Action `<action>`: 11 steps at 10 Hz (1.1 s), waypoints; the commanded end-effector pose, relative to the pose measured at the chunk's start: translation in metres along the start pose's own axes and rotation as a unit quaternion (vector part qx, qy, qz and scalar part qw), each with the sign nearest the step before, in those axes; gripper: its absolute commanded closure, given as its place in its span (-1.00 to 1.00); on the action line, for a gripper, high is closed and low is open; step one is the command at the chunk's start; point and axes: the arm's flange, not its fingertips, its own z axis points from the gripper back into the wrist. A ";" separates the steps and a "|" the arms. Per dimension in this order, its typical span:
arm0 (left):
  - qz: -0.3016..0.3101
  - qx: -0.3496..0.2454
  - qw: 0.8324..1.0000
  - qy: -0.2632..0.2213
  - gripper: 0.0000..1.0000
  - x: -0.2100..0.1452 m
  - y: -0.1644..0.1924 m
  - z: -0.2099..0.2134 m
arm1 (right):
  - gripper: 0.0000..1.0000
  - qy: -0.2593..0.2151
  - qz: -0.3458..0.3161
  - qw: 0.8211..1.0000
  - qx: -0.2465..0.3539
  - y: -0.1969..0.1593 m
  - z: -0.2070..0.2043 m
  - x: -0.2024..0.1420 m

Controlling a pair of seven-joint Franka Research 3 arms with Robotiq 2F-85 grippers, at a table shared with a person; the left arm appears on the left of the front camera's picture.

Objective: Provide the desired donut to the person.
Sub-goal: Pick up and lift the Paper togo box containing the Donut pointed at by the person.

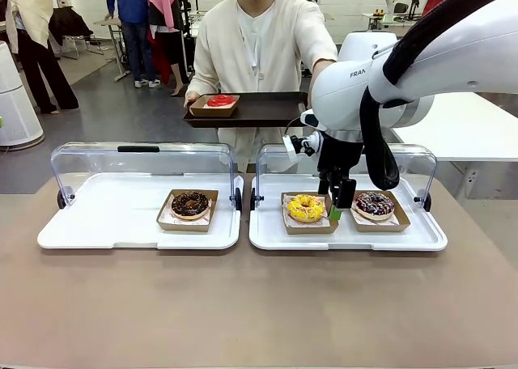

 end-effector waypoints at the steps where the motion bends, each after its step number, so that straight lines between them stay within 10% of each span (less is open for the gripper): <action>1: -0.001 0.001 1.000 -0.006 -1.00 0.002 0.001 0.002 | -1.00 0.003 -0.023 1.000 -0.005 0.000 -0.009 -0.001; 11: -0.001 0.001 1.000 -0.006 -1.00 0.002 0.001 0.002 | -1.00 0.050 -0.089 0.995 -0.017 -0.012 -0.069 -0.010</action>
